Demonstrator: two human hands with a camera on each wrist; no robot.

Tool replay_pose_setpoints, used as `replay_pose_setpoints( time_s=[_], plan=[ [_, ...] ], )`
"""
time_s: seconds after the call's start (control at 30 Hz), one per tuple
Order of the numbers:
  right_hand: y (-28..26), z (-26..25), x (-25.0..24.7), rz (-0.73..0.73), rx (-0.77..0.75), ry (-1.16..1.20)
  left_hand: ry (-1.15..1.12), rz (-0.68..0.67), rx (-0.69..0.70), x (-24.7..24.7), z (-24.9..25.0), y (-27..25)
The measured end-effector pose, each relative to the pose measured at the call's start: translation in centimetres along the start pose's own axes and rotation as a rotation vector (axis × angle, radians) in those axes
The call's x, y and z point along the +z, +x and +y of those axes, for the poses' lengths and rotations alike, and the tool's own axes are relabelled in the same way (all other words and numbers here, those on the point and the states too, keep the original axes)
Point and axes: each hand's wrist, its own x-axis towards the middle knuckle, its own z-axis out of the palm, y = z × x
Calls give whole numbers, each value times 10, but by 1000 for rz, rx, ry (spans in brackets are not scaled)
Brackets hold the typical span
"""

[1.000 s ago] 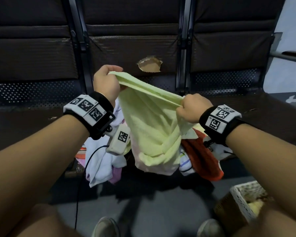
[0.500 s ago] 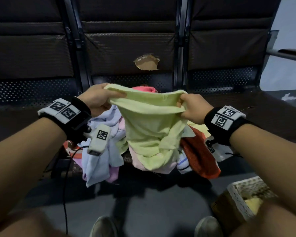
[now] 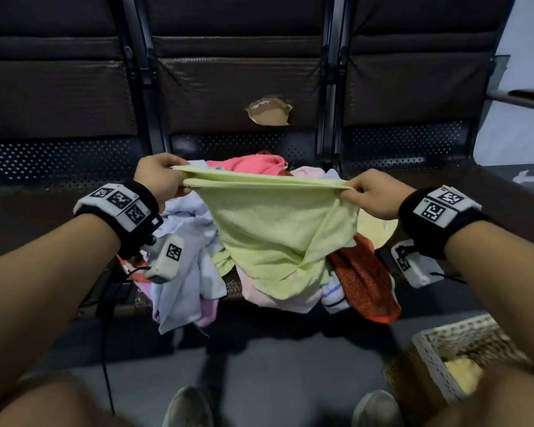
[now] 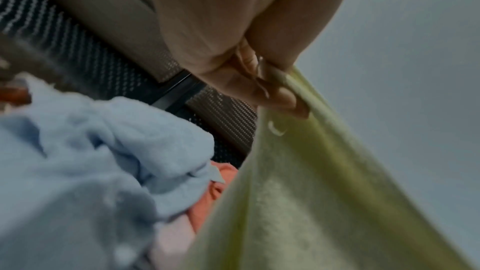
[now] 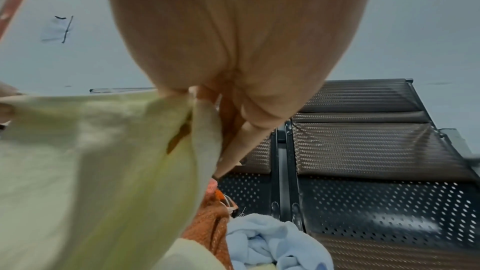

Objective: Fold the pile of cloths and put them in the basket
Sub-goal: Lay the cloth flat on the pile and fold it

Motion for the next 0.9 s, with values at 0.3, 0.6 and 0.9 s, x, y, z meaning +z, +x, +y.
replay_pose_setpoints(
  time_s=[0.3, 0.6, 0.9],
  plan=[
    [2, 16, -6, 372, 22, 27, -192, -602, -138, 0, 21, -10],
    [-4, 21, -9, 264, 18, -12, 299, -147, 230, -3, 5, -5],
    [2, 11, -29, 440, 64, 351, 466, -164, 462, -13, 16, 1]
  ],
)
